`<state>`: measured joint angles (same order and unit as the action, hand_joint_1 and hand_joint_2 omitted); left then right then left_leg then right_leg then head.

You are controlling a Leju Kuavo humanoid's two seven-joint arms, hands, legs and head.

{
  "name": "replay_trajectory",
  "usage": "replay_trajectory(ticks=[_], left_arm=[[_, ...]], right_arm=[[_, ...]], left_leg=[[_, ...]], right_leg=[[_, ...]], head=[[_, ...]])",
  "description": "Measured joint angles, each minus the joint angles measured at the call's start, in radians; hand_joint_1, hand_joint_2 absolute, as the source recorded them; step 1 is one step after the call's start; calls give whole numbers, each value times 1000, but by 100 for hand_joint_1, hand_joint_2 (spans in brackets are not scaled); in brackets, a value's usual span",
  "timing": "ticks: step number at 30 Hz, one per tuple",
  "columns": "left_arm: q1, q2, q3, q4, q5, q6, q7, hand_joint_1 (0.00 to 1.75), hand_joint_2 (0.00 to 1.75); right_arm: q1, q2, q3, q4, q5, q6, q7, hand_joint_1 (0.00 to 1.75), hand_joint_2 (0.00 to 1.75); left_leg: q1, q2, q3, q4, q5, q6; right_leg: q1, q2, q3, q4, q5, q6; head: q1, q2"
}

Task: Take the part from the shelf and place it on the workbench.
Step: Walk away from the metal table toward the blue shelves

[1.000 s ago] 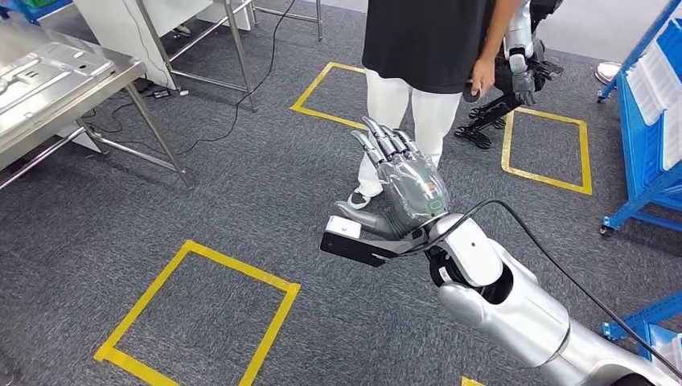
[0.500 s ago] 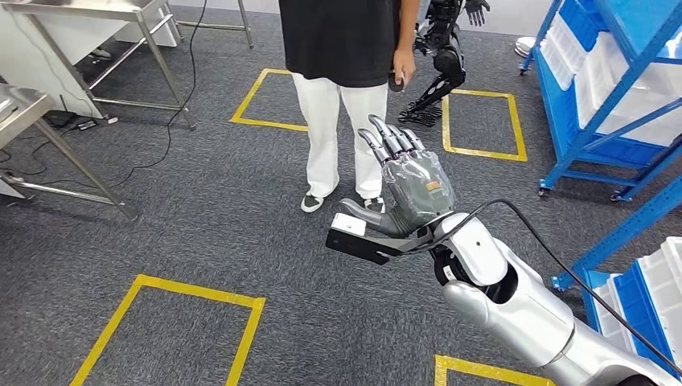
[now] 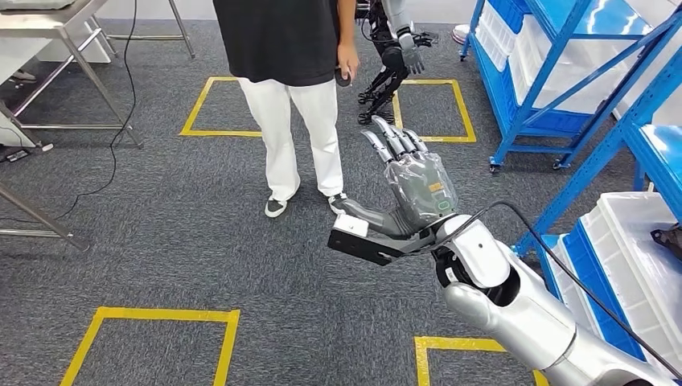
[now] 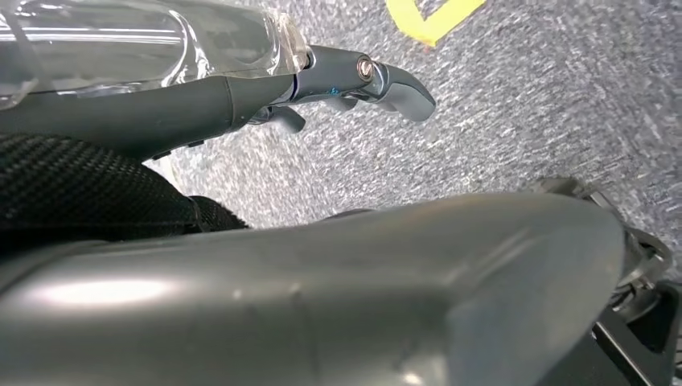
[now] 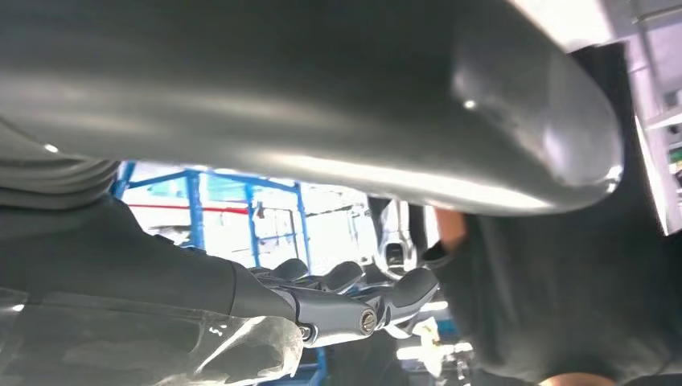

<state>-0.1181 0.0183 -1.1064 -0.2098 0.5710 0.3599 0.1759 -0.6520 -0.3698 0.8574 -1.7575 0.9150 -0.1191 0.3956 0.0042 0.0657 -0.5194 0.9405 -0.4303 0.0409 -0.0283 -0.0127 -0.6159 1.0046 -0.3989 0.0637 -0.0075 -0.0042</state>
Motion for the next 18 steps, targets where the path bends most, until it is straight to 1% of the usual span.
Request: replay_trajectory(ticks=[1, 3, 4, 5, 6, 7, 8, 9, 10, 11, 12, 13, 14, 15, 16, 17, 18], left_arm=[[-1, 0, 0, 0, 0, 0, 0, 0, 0], [-1, 1, -1, 0, 0, 0, 0, 0, 0], [-1, 1, -1, 0, 0, 0, 0, 0, 0], [-2, 1, -1, 0, 0, -1, 0, 0, 0], [-2, 1, -1, 0, 1, -1, 0, 0, 0], [-3, 1, -1, 0, 1, -2, 0, 0, 0], [-4, 0, -1, 0, 3, -3, 0, 0, 0], [-4, 0, 0, 0, 4, -4, 0, 0, 0], [-5, 0, 0, 0, 6, -6, 0, 0, 0], [-5, 0, 0, 0, 7, -7, 0, 0, 0], [-5, 0, 0, 0, 6, -8, 0, 0, 0], [-5, 0, 0, 0, 6, -8, 0, 0, 0], [-6, 1, 0, 0, 6, -8, 0, 0, 0], [-6, 1, 0, 0, 6, -8, 0, 0, 0], [-7, 1, 0, 0, 6, -8, 0, 0, 0], [-7, 1, -1, 0, 6, -8, 1, 0, 0], [-6, 1, -1, 0, 6, -8, 1, 0, 0]], right_arm=[[0, 0, 0, -1, 4, 2, 0, 0, 0], [0, 0, -1, -2, 12, 7, 1, 0, 0], [0, -1, -2, -2, 15, 9, 2, 0, 0], [-1, -1, -2, -2, 17, 11, 3, 0, 0], [-1, 0, -2, -2, 19, 12, 5, 0, 0], [-2, 0, -2, -2, 20, 13, 6, 0, 0], [-2, 1, -2, -2, 20, 13, 7, 0, 0], [-2, 1, -1, -2, 20, 14, 7, 0, 0], [-2, 1, -1, -2, 20, 15, 7, 0, 0], [-2, 1, -1, -2, 20, 15, 7, 0, 0], [-2, 2, -1, -2, 20, 16, 7, 0, 0], [-2, 2, -1, -2, 20, 17, 7, 0, 0], [-2, 2, -1, -2, 20, 18, 7, 0, 0], [-2, 3, -1, -2, 20, 18, 7, 0, 0], [-2, 3, -1, -2, 20, 18, 7, 0, 0], [-2, 3, -1, -2, 20, 19, 8, 0, 0], [-2, 3, -1, -2, 20, 19, 9, 0, 0]], left_leg=[[-2, 3, 0, 2, -4, -6], [-2, 6, 2, 3, -8, -16], [1, 4, 2, 5, -11, -20], [4, -4, -5, 20, -22, -24], [7, -17, -21, 55, -45, -28], [8, -32, -49, 115, -77, -30], [7, -44, -87, 193, -114, -30], [6, -51, -125, 270, -143, -30], [5, -55, -155, 325, -155, -27], [3, -56, -166, 339, -147, -22], [-1, -57, -156, 307, -120, -15], [-6, -59, -127, 237, -80, -6], [-12, -63, -89, 152, -42, 5], [-18, -64, -56, 79, -14, 12], [-23, -65, -33, 31, 1, 16], [-26, -64, -24, 9, 4, 17], [-27, -61, -23, 5, 3, 17]], right_leg=[[1, -2, 18, -32, 5, -5], [7, 5, 18, -37, 0, -24], [8, 7, 18, -37, -1, -31], [9, 10, 18, -37, -1, -38], [8, 13, 18, -37, 0, -44], [9, 15, 18, -37, 1, -49], [11, 18, 18, -37, 0, -53], [13, 21, 18, -37, -1, -56], [16, 26, 18, -37, -3, -59], [19, 32, 20, -37, -5, -61], [22, 38, 22, -37, -6, -62], [23, 43, 26, -37, -8, -63], [23, 48, 29, -38, -9, -62], [25, 53, 32, -38, -11, -60], [25, 56, 33, -38, -13, -58], [26, 60, 32, -35, -13, -54], [28, 62, 31, -32, -12, -51]], head=[[0, 0], [-2, 0], [-3, 0], [-4, 0], [-4, 0], [-5, 0], [-6, 0], [-6, 0], [-6, 0], [-6, 0], [-6, 0], [-6, 0], [-6, 0], [-6, 0], [-6, 0], [-6, 0], [-6, 0]])
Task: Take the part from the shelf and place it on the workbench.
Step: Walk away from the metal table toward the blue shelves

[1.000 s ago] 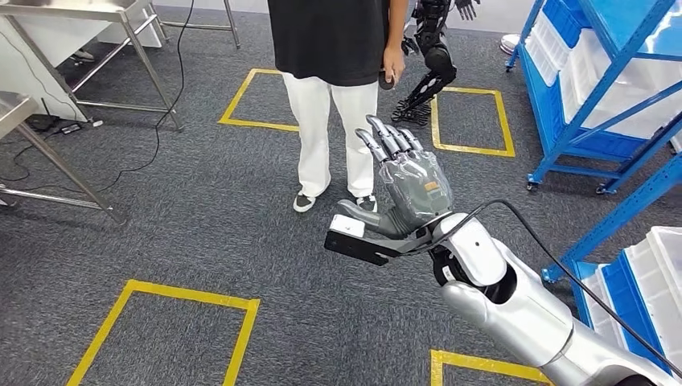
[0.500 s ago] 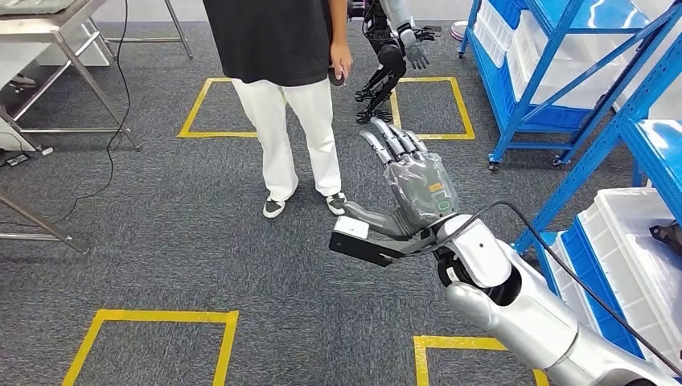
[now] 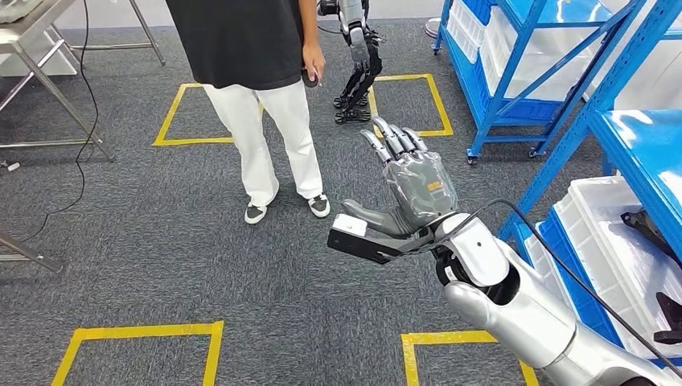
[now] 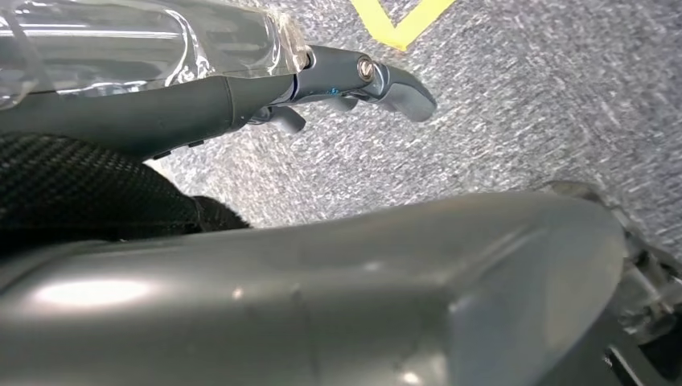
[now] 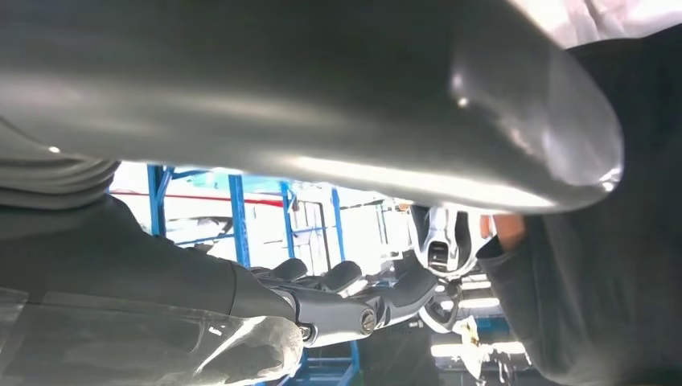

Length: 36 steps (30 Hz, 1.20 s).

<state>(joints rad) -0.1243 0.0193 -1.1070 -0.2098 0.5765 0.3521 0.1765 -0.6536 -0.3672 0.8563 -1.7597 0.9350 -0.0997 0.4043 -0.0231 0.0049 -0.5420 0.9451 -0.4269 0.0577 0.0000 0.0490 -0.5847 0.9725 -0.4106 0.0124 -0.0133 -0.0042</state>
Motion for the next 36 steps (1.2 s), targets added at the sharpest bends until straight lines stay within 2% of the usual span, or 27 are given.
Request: replay_trajectory(ticks=[2, 3, 4, 6, 7, 8, 9, 10, 11, 12, 14, 15, 16, 18, 19, 20, 22, 23, 24, 25, 26, 28, 29, 30, 31, 36], left_arm=[[1, 0, 0, 0, 0, 0, 0, 0, 0], [1, -1, 0, 0, 0, 0, 0, 0, 0], [1, -1, 0, 0, 0, 0, 0, 0, 0], [1, -2, 0, 0, 0, 0, 0, 0, 0], [2, -2, 0, 0, 0, 0, 0, 0, 0], [3, -2, 0, 0, -1, 1, 0, 0, 0], [3, -2, 0, 0, -2, 1, 0, 0, 0], [3, -2, 0, 0, -3, 1, 0, 0, 0], [4, -2, 0, 0, -4, 1, 0, 0, 0], [3, -2, 0, 0, -5, 1, 0, 0, 0], [4, -1, 0, 0, -6, 3, 0, 0, 0], [4, 0, -1, 0, -6, 4, 0, 0, 0], [4, 0, -1, 0, -6, 4, 0, 0, 0], [4, 0, -1, 0, -7, 6, 0, 0, 0], [4, 0, -1, 0, -7, 7, 0, 0, 0], [3, -1, -1, 0, -7, 8, 0, 0, 0], [1, -1, -1, 0, -7, 11, -2, 0, 0], [0, -1, -1, 0, -7, 13, -3, 0, 0], [0, -1, -1, 0, -6, 14, -4, 0, 0], [0, -1, -1, 0, -6, 14, -5, 0, 0], [0, -1, -1, 0, -6, 13, -5, 0, 0], [-1, 0, -1, 0, -4, 10, -6, 0, 0], [-1, 1, -1, 0, -4, 9, -7, 0, 0], [-1, 2, -1, 0, -4, 7, -7, 0, 0], [-1, 3, -1, 0, -4, 6, -7, 0, 0], [0, 4, -1, 0, -4, 5, -8, 0, 0]], right_arm=[[0, 0, 0, 0, 0, 1, 2, 0, 0], [-1, -1, 0, 0, 0, 2, 2, 0, 0], [-2, -1, -1, 0, 0, 2, 2, 0, 0], [-3, 0, 0, 0, 0, 3, 2, 0, 0], [-2, 0, 0, 0, 0, 4, 2, 0, 0], [-1, -1, 0, 0, 0, 5, 2, 0, 0], [0, -1, 0, 1, 0, 6, 2, 0, 0], [0, -1, 0, 1, 0, 6, 2, 0, 0], [0, -1, 0, 1, 0, 7, 2, 0, 0], [0, -1, 0, 1, 0, 7, 2, 0, 0], [1, -1, 1, 2, 0, 8, 2, 0, 0], [3, 0, 1, 3, 0, 9, 2, 0, 0], [5, -1, 1, 3, 0, 9, 2, 0, 0], [6, -1, 0, 2, 1, 9, 2, 0, 0], [5, -1, 0, 2, 1, 9, 2, 0, 0], [5, 0, 0, 1, 2, 8, 2, 0, 0], [6, 1, 0, 0, 2, 8, 2, 0, 0], [7, 1, 0, 0, 2, 8, 2, 0, 0], [8, 1, 0, 0, 1, 8, 2, 0, 0], [8, 1, 0, 0, -2, 8, 3, 0, 0], [8, 1, 0, 0, -7, 8, 3, 0, 0], [9, 2, 0, 0, -24, 8, 3, 0, 0], [10, 3, 0, 0, -34, 6, 4, 0, 0], [13, 4, -1, 0, -44, 5, 4, 0, 0], [15, 4, -2, 0, -52, 4, 4, 0, 0], [18, 4, -3, 0, -62, 2, 3, 0, 0]], left_leg=[[4, 1, 7, -5, 0, 4], [6, 2, 14, -6, -1, 7], [8, 4, 21, -7, -2, 10], [10, 6, 30, -6, -9, 14], [11, 6, 35, -6, -13, 13], [13, 6, 41, -6, -19, 11], [16, 6, 49, -6, -25, 8], [20, 5, 59, -6, -33, 3], [23, 5, 69, -6, -43, -3], [25, 5, 78, -4, -52, -11], [23, 7, 85, -4, -70, -25], [23, 8, 88, -3, -75, -29], [23, 10, 92, -5, -80, -33], [28, 9, 90, 17, -83, -41], [30, 7, 69, 56, -87, -45], [31, 6, 31, 119, -97, -48], [29, 5, -70, 265, -141, -48], [27, 5, -113, 311, -163, -46], [23, 5, -140, 323, -169, -41], [17, 4, -149, 296, -149, -34], [9, 3, -139, 237, -104, -25], [-14, 0, -99, 89, 11, 4], [-22, -4, -82, 38, 48, 19], [-28, -8, -73, 9, 68, 30], [-30, -11, -69, 3, 69, 35], [-32, -12, -64, -6, 76, 36]], right_leg=[[0, -7, -6, 19, -4, 6], [0, -14, -18, 44, -16, 10], [0, -23, -41, 90, -37, 14], [-3, -34, -115, 224, -87, 24], [-6, -35, -151, 278, -100, 29], [-9, -37, -172, 300, -98, 32], [-11, -38, -172, 280, -75, 35], [-15, -40, -154, 226, -38, 38], [-19, -45, -123, 150, 4, 44], [-21, -50, -95, 84, 23, 45], [-20, -60, -69, 19, 31, 34], [-18, -60, -70, 20, 19, 23], [-17, -60, -70, 22, 22, 14], [-16, -52, -61, 22, 18, 1], [-16, -49, -53, 22, 14, -4], [-14, -46, -45, 22, 9, -7], [-8, -42, -30, 22, -2, -13], [-4, -38, -22, 22, -9, -14], [0, -35, -13, 22, -15, -16], [4, -31, -2, 22, -23, -17], [8, -28, 10, 22, -30, -18], [9, -24, 31, 16, -42, -18], [7, -21, 36, 12, -45, -16], [3, -17, 37, 7, -46, -13], [0, -13, 38, 3, -46, -11], [-4, -10, 37, -2, -47, -7]], head=[[0, 0], [1, 0], [1, 0], [2, 0], [2, 0], [2, 0], [2, 0], [2, 0], [2, 0], [2, 0], [3, 0], [3, 0], [3, 0], [2, 0], [2, 0], [1, 0], [1, 0], [1, 0], [1, 0], [1, 0], [1, 0], [1, 0], [2, 0], [2, 0], [1, 0], [0, 0]])
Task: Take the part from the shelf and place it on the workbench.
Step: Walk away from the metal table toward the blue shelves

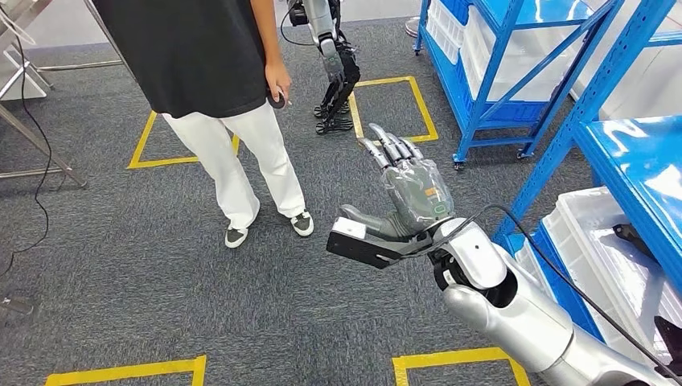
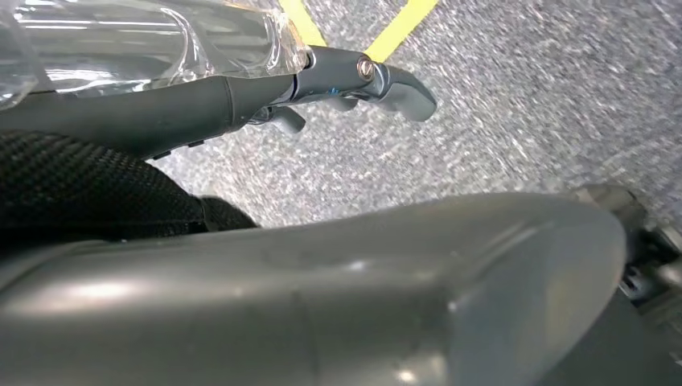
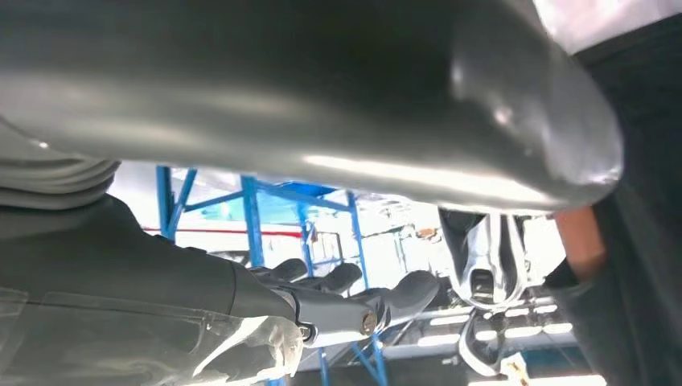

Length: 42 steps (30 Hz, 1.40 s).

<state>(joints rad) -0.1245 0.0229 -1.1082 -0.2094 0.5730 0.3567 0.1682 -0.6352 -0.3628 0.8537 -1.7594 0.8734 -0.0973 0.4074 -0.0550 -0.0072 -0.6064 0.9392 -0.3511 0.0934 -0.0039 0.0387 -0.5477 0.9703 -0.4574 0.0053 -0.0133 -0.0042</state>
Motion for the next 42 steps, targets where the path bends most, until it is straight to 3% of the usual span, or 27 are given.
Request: replay_trajectory(ticks=[3, 5, 7, 8, 10, 12, 15, 17, 19, 21, 22, 23, 24, 26, 28, 30, 32, 34, 36, 37, 38, 40, 42], left_arm=[[0, 0, 0, 0, 0, -1, 0, 0, 0], [1, -3, 0, 0, -1, -3, -2, 0, 0], [2, -6, 0, 0, -1, -4, -2, 0, 0], [2, -6, 0, 0, -1, -4, -2, 0, 0], [2, -7, 0, 0, -1, -4, -2, 0, 0], [2, -6, 0, 0, -1, -4, -2, 0, 0], [3, -5, 0, 0, -1, -4, -2, 0, 0], [2, -5, 0, 0, -2, -4, -3, 0, 0], [1, -6, 0, 0, -2, -3, -5, 0, 0], [-1, -8, 0, 0, -2, -3, -6, 0, 0], [-3, -9, 0, 0, -2, -4, -6, 0, 0], [-4, -9, 0, 0, -2, -4, -7, 0, 0], [-6, -9, 0, 0, -2, -4, -7, 0, 0], [-6, -10, 0, 0, -3, -4, -7, 0, 0], [-6, -10, 0, 0, -3, -3, -7, 0, 0], [-7, -10, 0, 0, -3, -3, -7, 0, 0], [-6, -11, -1, 0, -3, -4, -8, 0, 0], [-4, -12, -1, 0, -3, -4, -8, 0, 0], [-2, -13, -1, 0, -3, -4, -8, 0, 0], [-1, -13, -1, 0, -3, -4, -8, 0, 0], [0, -13, -1, 0, -3, -4, -8, 0, 0], [1, -13, -1, 0, -3, -4, -8, 0, 0], [2, -13, -2, 0, -5, -4, -8, 0, 0]], right_arm=[[0, 0, -2, 0, -3, 0, 0, 0, 0], [2, -1, -7, 0, -6, -2, 0, 0, 0], [6, -2, -10, 0, -7, -3, 0, 0, 0], [7, -3, -11, 0, -7, -3, 0, 0, 0], [6, -4, -12, 0, -7, -3, 0, 0, 0], [5, -4, -13, 0, -8, -3, 0, 0, 0], [4, -4, -15, -1, -9, -4, 0, 0, 0], [3, -5, -18, -1, -8, -4, 0, 0, 0], [2, -3, -20, -1, -7, -3, 0, 0, 0], [2, -2, -20, -1, -6, -3, 0, 0, 0], [2, -1, -20, -1, -7, -3, 0, 0, 0], [2, -1, -20, -1, -7, -3, 0, 0, 0], [2, -1, -20, -1, -8, -3, 0, 0, 0], [0, -1, -21, -1, -9, -3, 0, 0, 0], [-1, -1, -22, -1, -9, -3, 1, 0, 0], [-1, -2, -23, -1, -10, -3, 1, 0, 0], [-2, -5, -25, -1, -11, -3, 1, 0, 0], [-3, -7, -26, -1, -12, -2, 3, 0, 0], [-2, -7, -26, -1, -12, -1, 4, 0, 0], [-1, -7, -26, -1, -12, -1, 4, 0, 0], [-1, -7, -26, -1, -12, -1, 4, 0, 0], [-1, -8, -26, -1, -12, -1, 5, 0, 0], [-4, -7, -27, -1, -12, 0, 5, 0, 0]], left_leg=[[6, 6, 14, -21, 8, -2], [19, 24, 39, -46, 9, -6], [33, 42, 54, -52, 0, -12], [38, 46, 55, -48, -4, -18], [46, 55, 54, -29, -19, -36], [49, 66, 51, -6, -38, -54], [55, 83, 52, 4, -51, -70], [62, 64, 35, 51, -86, -79], [65, 31, -22, 181, -155, -84], [62, 19, -83, 308, -198, -80], [59, 16, -94, 323, -191, -74], [53, 11, -84, 294, -167, -65], [47, 1, -57, 231, -130, -56], [40, -41, 8, 86, -71, -42], [35, -60, 37, 24, -55, -38], [32, -40, 41, 17, -50, -32], [33, -19, 46, 5, -43, -21], [33, 2, 47, -2, -39, -12], [31, 22, 43, -2, -38, -9], [30, 32, 41, -2, -38, -8], [30, 43, 40, -1, -38, -8], [29, 62, 40, 1, -38, -9], [23, 78, 40, 7, -41, -15]], right_leg=[[5, -3, 2, 3, -4, 2], [5, -15, -84, 164, -72, 16], [-8, -27, -168, 297, -107, 40], [-16, -33, -154, 255, -74, 49], [-28, -73, -85, 103, 4, 70], [-31, -99, -41, 12, 38, 67], [-24, -75, -40, 5, 42, 36], [-24, -55, -42, 4, 46, 23], [-19, -38, -43, 3, 48, 15], [-10, -17, -45, 4, 49, 15], [-6, -6, -45, 4, 49, 16], [-3, 7, -44, 4, 50, 17], [-2, 18, -44, 4, 51, 16], [-2, 39, -45, 4, 52, 16], [-6, 58, -50, 3, 56, 21], [-9, 75, -55, 1, 60, 30], [-5, 48, -70, 33, 36, 36], [0, -2, -117, 145, -31, 38], [-1, -21, -172, 274, -90, 41], [-1, -24, -180, 300, -96, 42], [-1, -28, -167, 285, -84, 43], [0, -54, -84, 149, -28, 42], [4, -86, -12, 21, 10, 33]], head=[[0, 0], [1, 0], [2, 0], [2, 0], [2, 0], [3, 0], [3, 0], [3, 0], [1, 0], [-2, 0], [-3, 0], [-3, 0], [-3, 0], [-3, 0], [-3, 0], [-3, 0], [-2, 0], [0, 0], [2, 0], [2, 0], [2, 0], [2, 0], [1, 0]])
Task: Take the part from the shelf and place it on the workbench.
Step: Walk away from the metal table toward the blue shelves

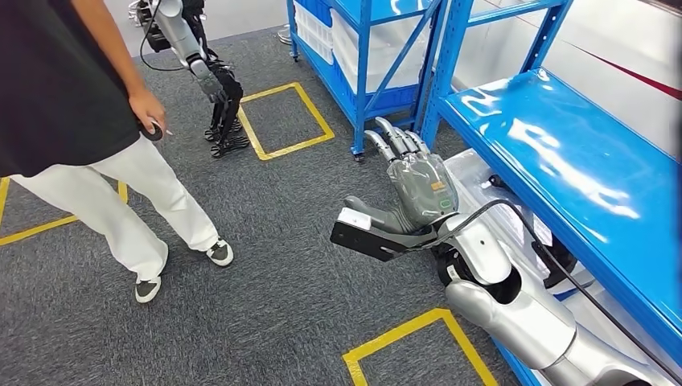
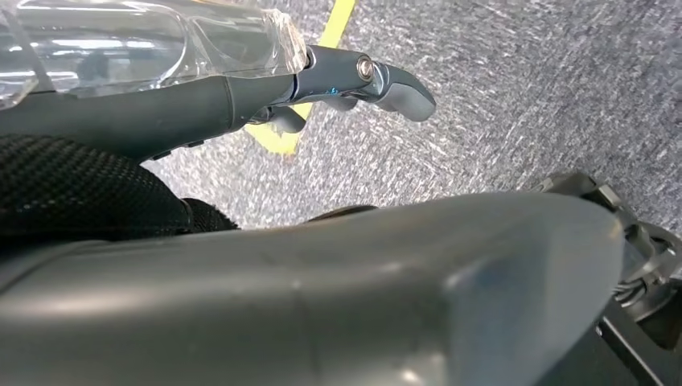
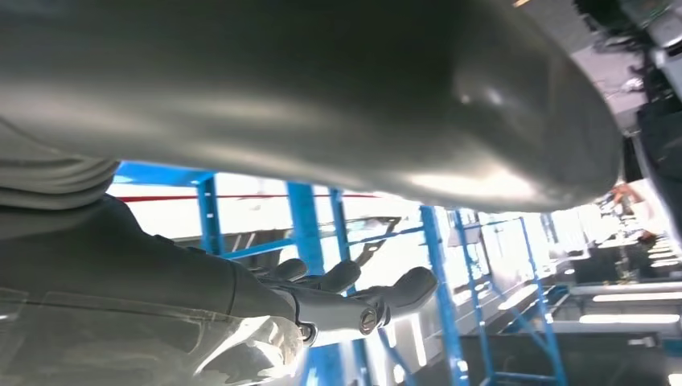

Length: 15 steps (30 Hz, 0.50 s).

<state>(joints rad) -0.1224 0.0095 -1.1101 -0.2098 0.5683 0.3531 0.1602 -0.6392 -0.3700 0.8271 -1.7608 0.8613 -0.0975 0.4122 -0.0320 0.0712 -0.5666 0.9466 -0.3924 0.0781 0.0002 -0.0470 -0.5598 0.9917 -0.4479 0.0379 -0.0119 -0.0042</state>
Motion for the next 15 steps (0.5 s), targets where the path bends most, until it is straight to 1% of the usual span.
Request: replay_trajectory(ticks=[1, 2, 3, 4, 5, 6, 7, 8, 9, 10, 11, 12, 13, 14, 15], left_arm=[[1, 0, 0, 0, -1, 0, 0, 0, 0], [1, 0, 0, 0, -2, 0, 0, 0, 0], [2, 0, 0, 0, -3, 0, 0, 0, 0], [1, 0, 0, 0, -3, 0, 0, 0, 0], [1, 0, 0, 0, -3, 0, 0, 0, 0], [-1, 0, 0, 0, -3, 0, -1, 0, 0], [-2, 0, 0, 0, -2, 0, -2, 0, 0], [-4, 0, 0, 0, -2, 0, -2, 0, 0], [-6, 0, 0, 0, -2, 0, -3, 0, 0], [-7, 0, 0, 0, -2, 0, -3, 0, 0], [-8, 0, 0, 0, -2, 0, -4, 0, 0], [-9, 0, 0, 0, -2, 0, -4, 0, 0], [-10, 0, 0, 0, -2, 0, -4, 0, 0], [-10, 0, 0, 0, -2, 0, -5, 0, 0], [-10, 0, 0, 0, -2, 0, -5, 0, 0]], right_arm=[[-1, 0, 0, 0, 0, 1, 0, 0, 0], [-2, 0, 0, -1, 0, 2, 0, 0, 0], [-2, 0, -1, -1, 0, 2, 1, 0, 0], [-2, -1, -1, -1, -1, 3, 1, 0, 0], [-3, -1, -1, -2, -1, 4, 1, 0, 0], [-3, -1, -1, -2, -1, 4, 1, 0, 0], [-4, 0, -1, -2, -1, 4, 1, 0, 0], [-4, 0, -1, -2, -2, 5, 1, 0, 0], [-4, 1, -1, -2, -2, 6, 1, 0, 0], [-4, 1, -1, -2, -2, 6, 1, 0, 0], [-3, 1, -1, -2, -2, 6, 1, 0, 0], [-4, 1, -1, -2, -3, 7, 1, 0, 0], [-4, 1, -1, -2, -4, 7, 1, 0, 0], [-5, 1, -1, -2, -5, 7, 1, 0, 0], [-7, 2, -1, -2, -7, 7, 2, 0, 0]], left_leg=[[-2, 7, -1, 3, -1, -4], [-3, 14, -1, 4, -2, -7], [-4, 22, -1, 4, -2, -11], [-2, 17, -4, 10, -7, -17], [1, 2, -12, 31, -23, -25], [5, -19, -30, 73, -50, -34], [12, -42, -57, 137, -85, -43], [18, -55, -90, 214, -121, -50], [24, -60, -119, 282, -146, -55], [30, -61, -134, 319, -155, -59], [34, -62, -130, 315, -144, -62], [38, -67, -105, 267, -115, -64], [42, -80, -67, 191, -77, -66], [45, -102, -28, 112, -49, -66], [46, -122, 1, 51, -29, -66]], right_leg=[[2, -7, 12, -26, 5, -6], [4, 1, 11, -31, 6, -11], [2, 11, 10, -32, 9, -17], [0, 20, 9, -34, 12, -22], [-4, 28, 8, -35, 15, -27], [-8, 36, 7, -36, 19, -32], [-10, 45, 5, -36, 21, -34], [-11, 54, 3, -36, 23, -35], [-12, 65, 1, -36, 25, -35], [-13, 77, -1, -36, 26, -34], [-14, 89, -2, -35, 28, -32], [-17, 102, -2, -35, 29, -30], [-19, 114, -1, -35, 30, -27], [-21, 125, -2, -35, 31, -23], [-22, 137, -6, -34, 33, -17]], head=[[0, 0], [-1, 0], [-1, 0], [-1, 0], [-2, 0], [-2, 0], [-3, 0], [-4, 0], [-4, 0], [-4, 0], [-4, 0], [-4, 0], [-4, 0], [-4, 0], [-4, 0]])
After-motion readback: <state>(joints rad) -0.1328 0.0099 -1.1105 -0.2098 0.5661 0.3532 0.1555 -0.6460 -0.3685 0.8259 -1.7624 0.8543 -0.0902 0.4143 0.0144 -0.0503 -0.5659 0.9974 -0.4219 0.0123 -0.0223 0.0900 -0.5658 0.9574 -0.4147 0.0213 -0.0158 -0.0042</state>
